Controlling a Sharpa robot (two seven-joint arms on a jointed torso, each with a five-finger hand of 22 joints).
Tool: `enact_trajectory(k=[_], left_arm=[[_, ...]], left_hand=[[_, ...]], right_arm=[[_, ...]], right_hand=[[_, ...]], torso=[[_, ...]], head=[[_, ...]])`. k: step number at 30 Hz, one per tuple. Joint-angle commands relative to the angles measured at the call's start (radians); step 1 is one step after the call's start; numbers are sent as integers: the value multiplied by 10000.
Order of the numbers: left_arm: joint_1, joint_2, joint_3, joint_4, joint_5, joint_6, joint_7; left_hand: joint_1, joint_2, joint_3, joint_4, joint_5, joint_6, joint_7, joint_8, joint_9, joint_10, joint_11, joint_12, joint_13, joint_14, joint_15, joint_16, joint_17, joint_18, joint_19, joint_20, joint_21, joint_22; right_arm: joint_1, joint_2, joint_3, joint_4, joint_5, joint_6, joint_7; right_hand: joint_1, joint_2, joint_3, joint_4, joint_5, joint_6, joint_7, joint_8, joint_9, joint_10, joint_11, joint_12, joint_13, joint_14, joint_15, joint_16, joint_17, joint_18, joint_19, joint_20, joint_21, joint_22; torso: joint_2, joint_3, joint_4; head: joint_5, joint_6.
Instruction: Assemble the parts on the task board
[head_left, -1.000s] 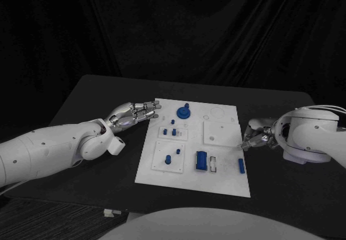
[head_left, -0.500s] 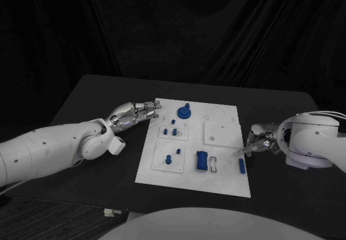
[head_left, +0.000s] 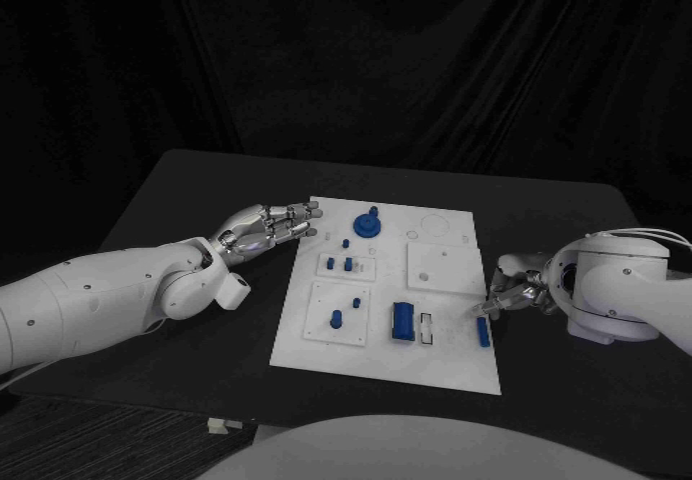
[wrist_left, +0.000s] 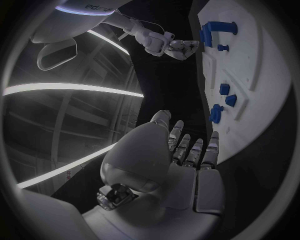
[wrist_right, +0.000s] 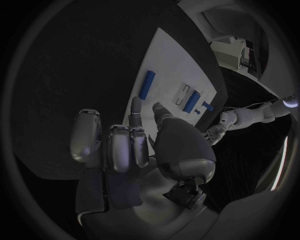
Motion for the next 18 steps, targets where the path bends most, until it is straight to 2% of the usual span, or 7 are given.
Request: enact_trajectory(k=[1, 11, 14, 18], left_arm=[[-13, 13, 9, 16, 65, 65, 137], [-15, 8, 9, 17, 65, 76, 129], [-16, 4, 9, 24, 65, 77, 127], [-16, -7, 9, 34, 65, 70, 128]], left_hand=[[-16, -81, 68, -3, 61, 64, 6, 65, 11, 60, -1, 26, 6, 52, -17, 59, 12, -99, 56, 14, 60, -2], [-16, -81, 68, -3, 61, 64, 6, 65, 11, 60, -1, 26, 6, 52, -17, 59, 12, -99, 56, 14, 60, -2], [-16, -81, 68, -3, 61, 64, 6, 65, 11, 60, -1, 26, 6, 52, -17, 59, 12, -99, 56, 14, 60, -2], [-18, -91, 85, -13, 66, 57, 10, 62, 9, 59, 4, 20, 4, 56, -16, 60, 12, -111, 60, 15, 61, -9]], right_arm=[[-70, 35, 2, -29, -28, 109, -172], [-282, 139, 2, -112, 15, 109, -172], [-328, 166, 2, -143, 31, 103, -172], [-381, 206, 1, -181, 45, 111, -172]], right_hand=[[60, -5, 24, -39, 54, 38, 6, -61, -22, 1046, -75, 25, 2633, 732, -71, 30, 563, -109, 73, -76, -42, 1643], [330, -1, 112, -276, 448, 36, 24, -228, -96, 1046, -62, 25, 2633, 719, -57, 11, 501, -102, 55, -67, -90, 1630], [506, -16, 185, -439, 717, 33, 25, -306, -129, 1046, -62, 25, 2633, 713, -56, 2, 472, -95, 43, -64, -129, 1619], [579, -34, 217, -519, 836, 11, 30, -360, -151, 1046, -60, 25, 2633, 706, -52, -10, 429, -90, 35, -61, -154, 1613]], torso=[[-2, 1, 7], [-5, -1, 7], [1, -1, 3], [2, 0, 5]], head=[[1, 2], [-3, 2], [-43, 2], [-94, 2]])
